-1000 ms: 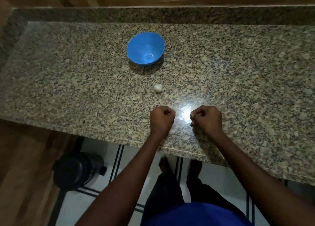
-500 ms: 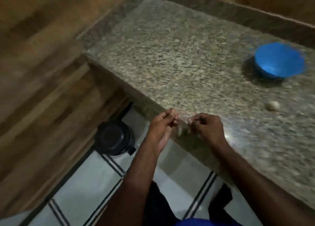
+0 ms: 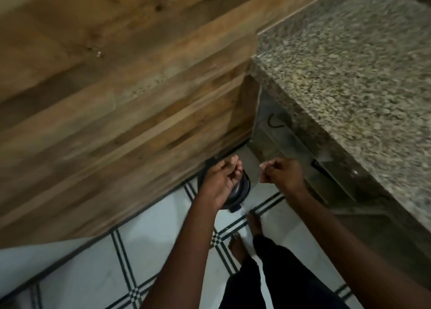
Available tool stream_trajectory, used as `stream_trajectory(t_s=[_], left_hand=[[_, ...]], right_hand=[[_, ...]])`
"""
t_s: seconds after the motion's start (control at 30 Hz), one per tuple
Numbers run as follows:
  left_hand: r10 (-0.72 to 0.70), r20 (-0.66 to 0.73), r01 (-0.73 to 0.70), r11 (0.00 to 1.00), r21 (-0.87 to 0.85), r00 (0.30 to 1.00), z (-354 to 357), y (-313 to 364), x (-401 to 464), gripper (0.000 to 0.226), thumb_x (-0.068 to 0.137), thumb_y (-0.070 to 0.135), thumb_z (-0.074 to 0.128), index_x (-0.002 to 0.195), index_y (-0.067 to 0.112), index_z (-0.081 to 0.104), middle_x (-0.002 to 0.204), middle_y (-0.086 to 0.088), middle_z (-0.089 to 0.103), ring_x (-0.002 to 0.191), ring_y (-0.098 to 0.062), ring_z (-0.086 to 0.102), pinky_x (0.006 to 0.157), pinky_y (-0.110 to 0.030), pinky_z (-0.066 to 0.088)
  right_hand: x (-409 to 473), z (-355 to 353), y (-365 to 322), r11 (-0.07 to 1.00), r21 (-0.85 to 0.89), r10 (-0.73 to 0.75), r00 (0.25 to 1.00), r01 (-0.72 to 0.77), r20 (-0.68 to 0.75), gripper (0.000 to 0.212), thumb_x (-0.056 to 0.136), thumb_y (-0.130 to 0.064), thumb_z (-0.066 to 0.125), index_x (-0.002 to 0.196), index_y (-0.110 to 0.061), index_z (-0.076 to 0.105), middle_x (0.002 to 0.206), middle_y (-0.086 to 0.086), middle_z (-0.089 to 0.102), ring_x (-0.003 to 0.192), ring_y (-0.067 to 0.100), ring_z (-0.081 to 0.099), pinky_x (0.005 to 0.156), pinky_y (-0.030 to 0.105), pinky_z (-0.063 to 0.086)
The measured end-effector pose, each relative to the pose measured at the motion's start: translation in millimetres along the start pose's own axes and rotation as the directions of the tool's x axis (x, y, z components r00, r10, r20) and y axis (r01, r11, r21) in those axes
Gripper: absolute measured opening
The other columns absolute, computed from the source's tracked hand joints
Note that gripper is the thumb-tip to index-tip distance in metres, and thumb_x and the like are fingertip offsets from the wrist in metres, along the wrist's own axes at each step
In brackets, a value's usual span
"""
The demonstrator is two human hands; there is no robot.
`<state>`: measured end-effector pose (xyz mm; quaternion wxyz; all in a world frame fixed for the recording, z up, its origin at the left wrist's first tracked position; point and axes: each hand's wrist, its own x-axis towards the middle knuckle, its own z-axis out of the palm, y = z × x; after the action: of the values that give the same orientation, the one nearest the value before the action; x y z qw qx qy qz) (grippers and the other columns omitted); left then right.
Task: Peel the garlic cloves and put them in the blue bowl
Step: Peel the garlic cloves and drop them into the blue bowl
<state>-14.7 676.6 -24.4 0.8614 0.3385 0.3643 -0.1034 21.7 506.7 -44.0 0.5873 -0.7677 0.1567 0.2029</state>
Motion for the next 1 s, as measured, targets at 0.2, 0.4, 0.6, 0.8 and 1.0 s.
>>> stream_trajectory(t_s=[0.2,0.4,0.6,0.8,1.0], left_hand=[[0.045,-0.067,-0.038,0.994,0.1,0.997,-66.7,16.0,39.7,0.018,0.099,-0.003,0.053,0.1,0.003,0.07,0.08,-0.005,0.074,0.071,-0.008,0.07,0.065,-0.017,0.055],[0.04,-0.101,-0.014,0.969,0.247,0.994,-116.3,3.3,99.7,0.018,0.095,-0.008,0.059,0.098,0.004,0.072,0.089,-0.003,0.078,0.085,-0.012,0.073,0.075,-0.019,0.057],[-0.032,-0.111,0.061,0.96,0.274,0.993,-159.0,-21.8,156.0,0.022,0.091,-0.008,0.065,0.112,-0.008,0.068,0.105,-0.017,0.074,0.095,-0.023,0.072,0.078,-0.023,0.059],[-0.021,-0.205,0.119,0.87,0.479,0.979,-187.5,-59.5,220.9,0.009,0.089,-0.007,0.069,0.087,0.001,0.07,0.07,-0.004,0.074,0.066,-0.019,0.071,0.061,-0.023,0.06],[0.335,-0.193,0.051,0.389,0.92,0.922,-227.5,-103.5,310.1,0.037,0.099,0.011,0.042,0.112,-0.008,0.071,0.109,-0.027,0.072,0.07,-0.016,0.068,0.066,-0.022,0.053]], right_hand=[[35.3,62.7,19.8,0.989,-0.146,0.046,0.997,-0.037,0.063,0.022,0.089,0.003,0.066,0.067,0.001,0.068,0.072,0.022,0.07,0.07,0.035,0.069,0.073,0.043,0.061],[85.3,101.5,81.3,0.96,-0.208,0.211,0.973,-0.189,0.089,0.028,0.086,-0.008,0.068,0.061,-0.02,0.071,0.069,0.012,0.074,0.078,0.041,0.072,0.08,0.06,0.058],[131.0,129.9,137.1,0.926,-0.202,0.335,0.941,-0.318,0.055,0.017,0.077,-0.01,0.07,0.062,-0.018,0.073,0.074,0.013,0.075,0.08,0.038,0.074,0.079,0.057,0.06],[179.7,169.5,188.3,0.899,-0.28,0.332,0.941,-0.337,-0.067,0.032,0.083,-0.002,0.071,0.053,-0.013,0.07,0.06,0.01,0.072,0.056,0.026,0.072,0.07,0.046,0.063],[250.9,199.2,265.8,0.769,-0.613,0.255,0.966,-0.182,0.034,0.012,0.088,-0.017,0.07,0.09,-0.007,0.075,0.092,0.014,0.076,0.082,0.028,0.072,0.077,0.04,0.061]])
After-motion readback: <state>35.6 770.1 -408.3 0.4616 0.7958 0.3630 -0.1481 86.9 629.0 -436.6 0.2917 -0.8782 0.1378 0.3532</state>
